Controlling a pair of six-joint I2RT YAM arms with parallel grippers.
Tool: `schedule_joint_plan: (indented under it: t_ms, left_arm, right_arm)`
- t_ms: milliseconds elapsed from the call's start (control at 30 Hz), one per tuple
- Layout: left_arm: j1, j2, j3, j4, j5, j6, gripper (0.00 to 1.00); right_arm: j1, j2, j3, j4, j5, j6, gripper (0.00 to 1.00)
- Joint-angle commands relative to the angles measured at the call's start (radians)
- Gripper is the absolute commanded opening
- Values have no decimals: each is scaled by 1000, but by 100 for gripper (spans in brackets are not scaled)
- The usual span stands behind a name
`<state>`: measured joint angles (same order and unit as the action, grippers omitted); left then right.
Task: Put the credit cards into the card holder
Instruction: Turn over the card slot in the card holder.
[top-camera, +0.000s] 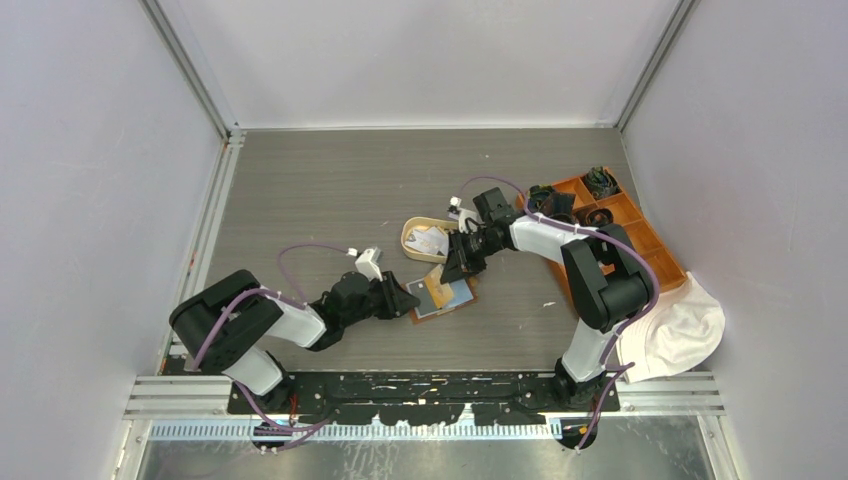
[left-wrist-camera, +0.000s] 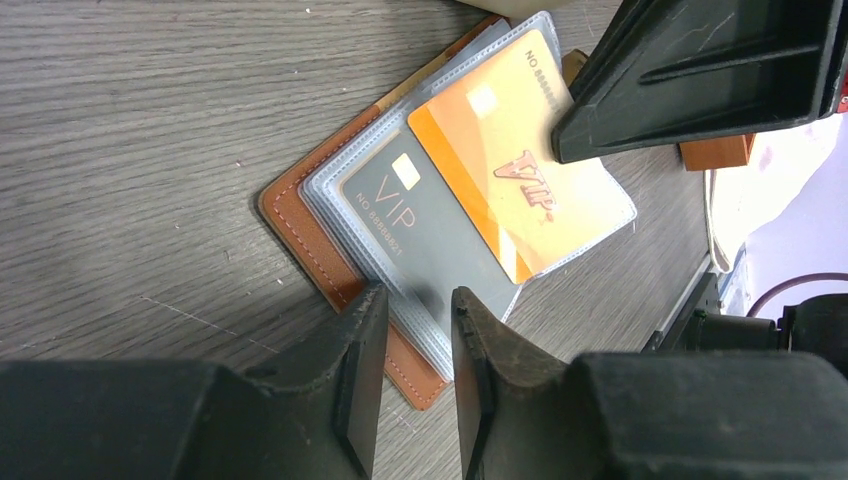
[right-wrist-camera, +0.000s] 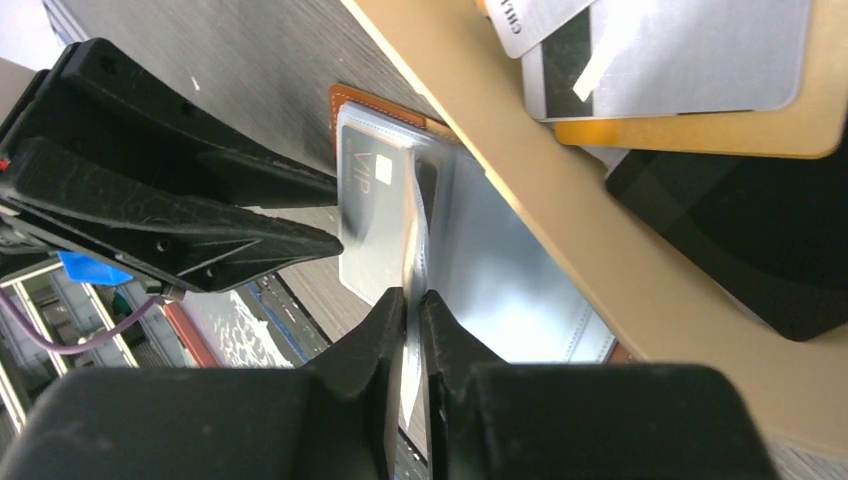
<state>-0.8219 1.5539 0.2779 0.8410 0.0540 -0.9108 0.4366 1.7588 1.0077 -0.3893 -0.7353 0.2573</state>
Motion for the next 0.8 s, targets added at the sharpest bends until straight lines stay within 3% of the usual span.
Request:
schedule_joint_plan:
  t_ms: [0,300,533,767]
  left_arm:
    - [-2,1,17,-31,9,10,33]
    - [-2,-41,17,-68,5,16,36]
    - [-2,-103,14,-120,-6,27,32]
    - [-2,-124,13,-143,-12,32,32]
  right_arm:
    - [2,-18,19,-3,63,-15,14]
    - [3,-96,26,-33,164,-84,8]
    - [25,-111,34,-60,204,-130,8]
    - [55,-98,46,-77,184,-152,18]
